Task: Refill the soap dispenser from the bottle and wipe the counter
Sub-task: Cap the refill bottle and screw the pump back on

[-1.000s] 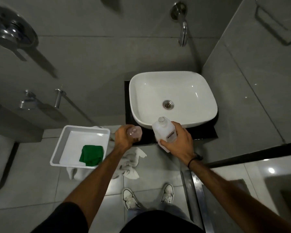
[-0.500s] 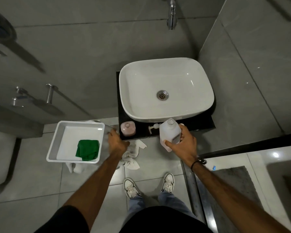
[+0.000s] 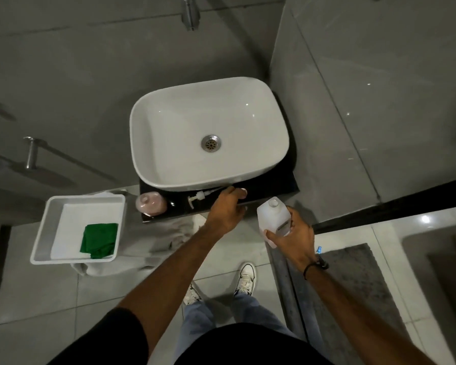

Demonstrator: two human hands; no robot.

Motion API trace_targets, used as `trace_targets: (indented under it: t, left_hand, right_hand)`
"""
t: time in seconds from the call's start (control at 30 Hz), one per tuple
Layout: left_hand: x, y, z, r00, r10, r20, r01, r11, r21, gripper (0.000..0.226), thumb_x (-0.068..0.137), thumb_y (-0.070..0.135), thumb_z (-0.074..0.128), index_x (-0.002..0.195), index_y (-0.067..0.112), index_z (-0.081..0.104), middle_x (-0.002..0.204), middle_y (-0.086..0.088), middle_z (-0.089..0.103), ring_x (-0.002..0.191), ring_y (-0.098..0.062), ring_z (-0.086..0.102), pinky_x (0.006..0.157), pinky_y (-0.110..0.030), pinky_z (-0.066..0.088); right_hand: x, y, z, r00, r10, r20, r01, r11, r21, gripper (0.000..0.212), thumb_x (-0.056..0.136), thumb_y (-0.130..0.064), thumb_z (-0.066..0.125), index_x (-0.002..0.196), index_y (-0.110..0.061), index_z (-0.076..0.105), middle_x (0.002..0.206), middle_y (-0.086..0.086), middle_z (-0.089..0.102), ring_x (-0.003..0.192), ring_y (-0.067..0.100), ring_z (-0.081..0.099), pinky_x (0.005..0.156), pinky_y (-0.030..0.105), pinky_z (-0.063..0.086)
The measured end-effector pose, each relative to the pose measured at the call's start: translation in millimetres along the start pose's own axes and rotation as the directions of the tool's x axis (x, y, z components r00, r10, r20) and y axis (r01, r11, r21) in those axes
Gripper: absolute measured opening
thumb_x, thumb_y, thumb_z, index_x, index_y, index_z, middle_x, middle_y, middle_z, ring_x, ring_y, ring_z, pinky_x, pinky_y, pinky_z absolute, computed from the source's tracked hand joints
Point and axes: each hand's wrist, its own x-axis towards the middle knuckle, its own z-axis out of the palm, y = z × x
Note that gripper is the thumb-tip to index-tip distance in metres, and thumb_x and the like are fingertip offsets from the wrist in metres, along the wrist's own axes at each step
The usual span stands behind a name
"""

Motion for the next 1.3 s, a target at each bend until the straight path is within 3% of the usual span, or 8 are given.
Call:
trace_targets:
  t: [0.2, 0.3, 0.5, 0.67, 0.9, 1.07, 1.17, 1.3]
  left_hand:
    - [35, 10, 33, 0.984, -0.007, 0.18, -0.1, 0.811, 0.577, 0.039, 0.095, 0.004, 0.051, 0.133, 0.015, 0.056, 0.142, -0.01, 0.045, 0.13, -0.031, 0.047, 0.097, -0.041, 0.052]
    - [32, 9, 33, 0.989, 0.019, 0.146, -0.086, 0.879, 0.47, 0.029, 0.092, 0.002, 0.052, 0.117, 0.01, 0.065, 0.128, -0.011, 0.057, 0.119, -0.031, 0.056, 0.09, -0.041, 0.052]
    - [12, 54, 15, 0.996, 0.06, -0.058, -0.072, 0.971, -0.227, 0.028, 0.086, 0.032, 0.079, 0.107, 0.014, 0.072, 0.089, 0.0, 0.076, 0.078, -0.011, 0.071, 0.074, -0.019, 0.056]
    - [12, 73, -1, 0.988, 0.133, 0.077, -0.144, 0.975, 0.168, 0.029, 0.088, 0.037, 0.073, 0.096, 0.009, 0.07, 0.093, -0.006, 0.074, 0.083, -0.022, 0.069, 0.075, -0.033, 0.056]
    - [12, 76, -7, 0.996, 0.027, 0.081, -0.046, 0.968, 0.245, 0.035, 0.09, 0.042, 0.07, 0.076, 0.013, 0.055, 0.074, -0.002, 0.061, 0.069, -0.019, 0.061, 0.06, -0.022, 0.039]
    - [4, 68, -15, 0.927, 0.291, 0.236, -0.336, 0.925, 0.179, 0.042, 0.081, 0.012, 0.072, 0.123, 0.015, 0.065, 0.125, -0.005, 0.062, 0.113, -0.023, 0.062, 0.092, -0.034, 0.054]
    - [-1, 67, -16, 0.966, 0.171, 0.194, -0.207, 0.96, 0.188, 0.063, 0.082, 0.036, 0.074, 0.14, 0.03, 0.05, 0.131, 0.002, 0.061, 0.118, -0.016, 0.061, 0.093, -0.036, 0.056]
    - [-3, 67, -21, 0.98, 0.153, 0.127, -0.187, 0.926, 0.328, 0.021, 0.09, 0.036, 0.059, 0.109, 0.028, 0.06, 0.108, 0.004, 0.071, 0.1, -0.019, 0.069, 0.077, -0.038, 0.058]
  right_hand:
    - [13, 30, -21, 0.999, 0.018, 0.051, -0.016, 0.999, -0.047, 0.085, 0.062, -0.042, 0.093, 0.135, -0.027, 0.051, 0.126, 0.001, 0.066, 0.114, 0.024, 0.063, 0.096, 0.041, 0.055]
    - [16, 36, -24, 0.995, 0.035, 0.09, -0.032, 0.999, -0.026, 0.086, 0.061, -0.05, 0.09, 0.133, -0.036, 0.046, 0.124, -0.006, 0.065, 0.11, 0.019, 0.063, 0.089, 0.034, 0.058]
    - [25, 36, -14, 0.994, 0.003, 0.11, 0.009, 0.994, -0.108, 0.08, 0.064, -0.052, 0.083, 0.133, -0.043, 0.042, 0.118, -0.003, 0.066, 0.106, 0.021, 0.064, 0.083, 0.027, 0.051]
    - [30, 24, -11, 0.976, -0.146, 0.164, 0.176, 0.967, -0.186, 0.065, 0.069, -0.046, 0.077, 0.128, -0.036, 0.052, 0.118, -0.009, 0.065, 0.11, 0.015, 0.061, 0.096, 0.031, 0.053]
    - [30, 16, -15, 0.95, -0.242, 0.195, 0.285, 0.928, -0.238, 0.057, 0.077, -0.046, 0.073, 0.129, -0.033, 0.053, 0.122, -0.007, 0.063, 0.115, 0.016, 0.057, 0.105, 0.034, 0.046]
    - [28, 15, -21, 0.963, -0.23, 0.142, 0.25, 0.958, -0.143, 0.058, 0.069, -0.043, 0.08, 0.121, -0.029, 0.059, 0.115, -0.006, 0.066, 0.107, 0.017, 0.06, 0.097, 0.031, 0.049]
    - [28, 13, -20, 0.961, -0.242, 0.131, 0.261, 0.953, -0.154, 0.063, 0.068, -0.046, 0.079, 0.125, -0.031, 0.058, 0.117, -0.006, 0.067, 0.11, 0.018, 0.061, 0.1, 0.033, 0.049]
    - [27, 13, -15, 0.955, -0.269, 0.126, 0.288, 0.94, -0.184, 0.063, 0.064, -0.047, 0.079, 0.121, -0.033, 0.056, 0.111, -0.006, 0.067, 0.106, 0.02, 0.06, 0.092, 0.035, 0.053]
